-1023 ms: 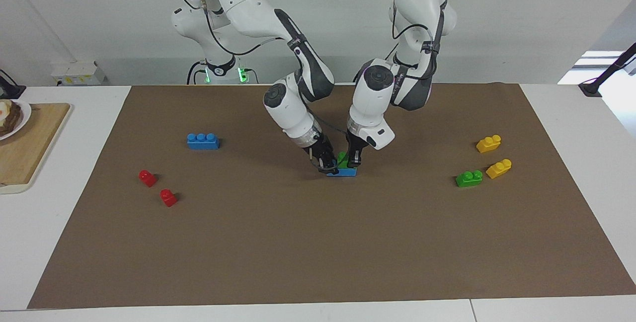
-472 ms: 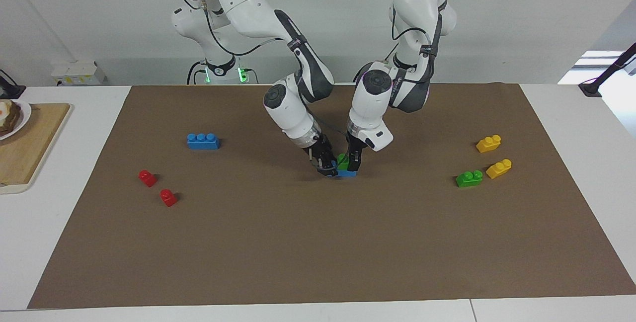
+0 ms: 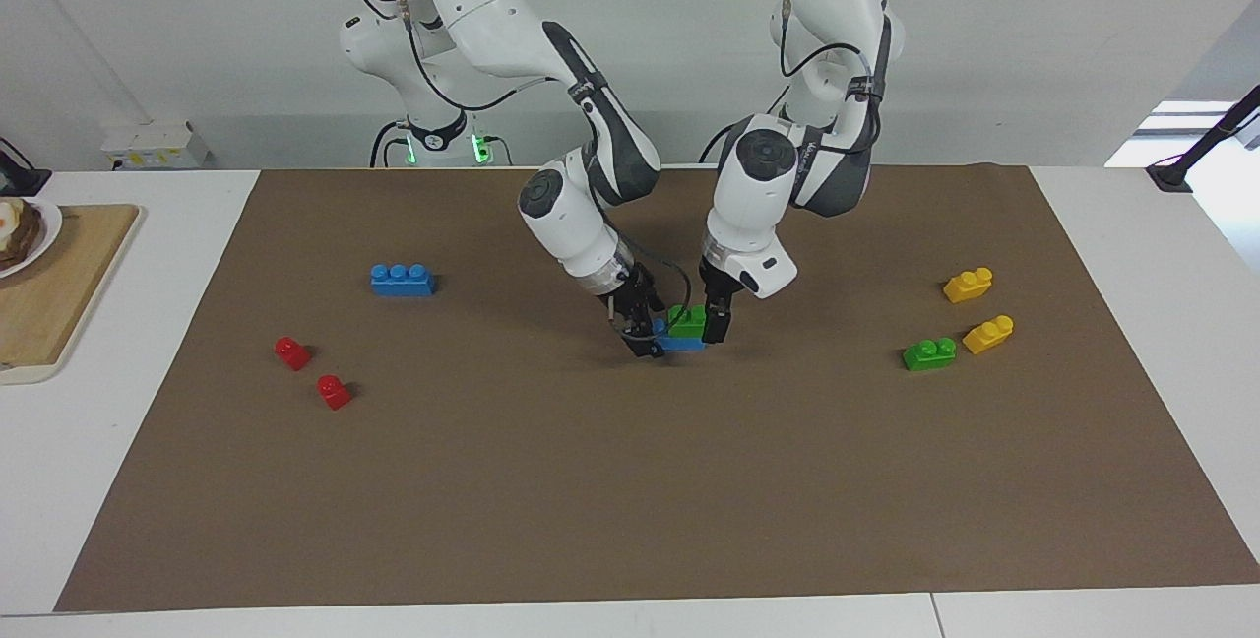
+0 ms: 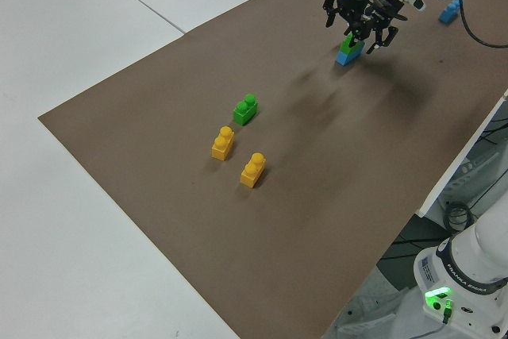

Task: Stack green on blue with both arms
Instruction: 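Open both grippers and release the joined bricks on the table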

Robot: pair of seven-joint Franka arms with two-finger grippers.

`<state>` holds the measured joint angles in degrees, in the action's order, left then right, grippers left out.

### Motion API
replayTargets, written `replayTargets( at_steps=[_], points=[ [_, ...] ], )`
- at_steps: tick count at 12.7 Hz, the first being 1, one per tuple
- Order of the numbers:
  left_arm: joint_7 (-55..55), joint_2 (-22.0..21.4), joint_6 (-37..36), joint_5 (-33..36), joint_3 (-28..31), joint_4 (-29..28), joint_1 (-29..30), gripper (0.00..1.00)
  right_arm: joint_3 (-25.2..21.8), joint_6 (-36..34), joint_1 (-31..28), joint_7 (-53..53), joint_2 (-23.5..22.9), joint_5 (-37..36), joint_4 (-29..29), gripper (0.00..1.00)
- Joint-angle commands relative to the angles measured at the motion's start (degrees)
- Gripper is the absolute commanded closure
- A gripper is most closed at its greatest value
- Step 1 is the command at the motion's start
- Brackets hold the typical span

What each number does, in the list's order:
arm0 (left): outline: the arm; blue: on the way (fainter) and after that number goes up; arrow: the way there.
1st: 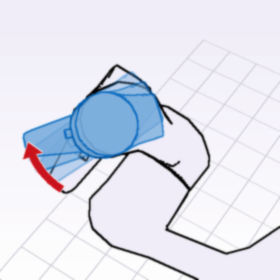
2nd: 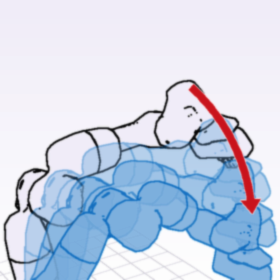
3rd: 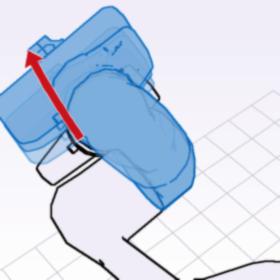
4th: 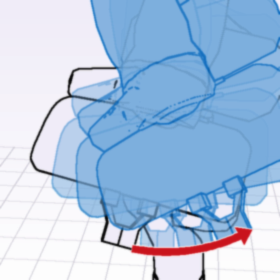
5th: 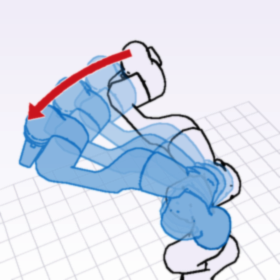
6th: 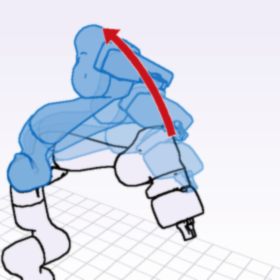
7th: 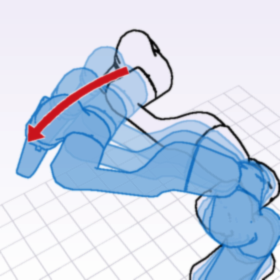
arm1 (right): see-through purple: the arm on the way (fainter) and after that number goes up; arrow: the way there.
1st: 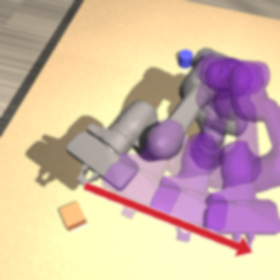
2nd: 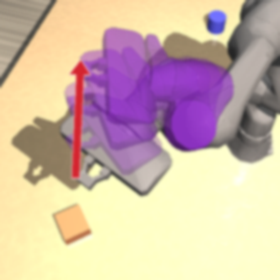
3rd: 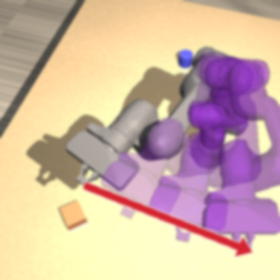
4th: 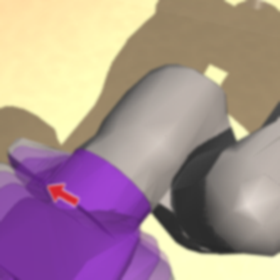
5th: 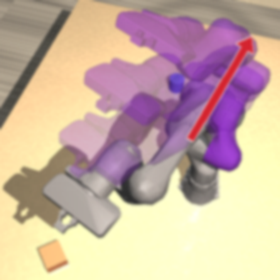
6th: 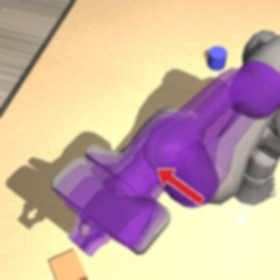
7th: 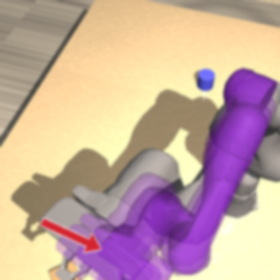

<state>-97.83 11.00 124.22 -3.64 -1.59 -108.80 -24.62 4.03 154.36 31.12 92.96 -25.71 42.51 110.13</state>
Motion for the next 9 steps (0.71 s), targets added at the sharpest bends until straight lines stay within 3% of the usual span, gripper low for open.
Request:
replayTargets(
  at_steps=[1, 9],
  points=[
    [10.67, -4.83, -5.46, 0.74, -0.34, 0.26, 5.18, 0.00, 0.45, 0.33, -2.11, -2.35, 1.44, 1.96, 0.00, 0.02],
    [64.17, -12.66, -18.73, 0.74, -0.17, 0.43, 21.79, 0.00, 0.10, -15.12, -13.26, -5.66, 10.49, 0.99, 0.00, 0.02]
  ],
)
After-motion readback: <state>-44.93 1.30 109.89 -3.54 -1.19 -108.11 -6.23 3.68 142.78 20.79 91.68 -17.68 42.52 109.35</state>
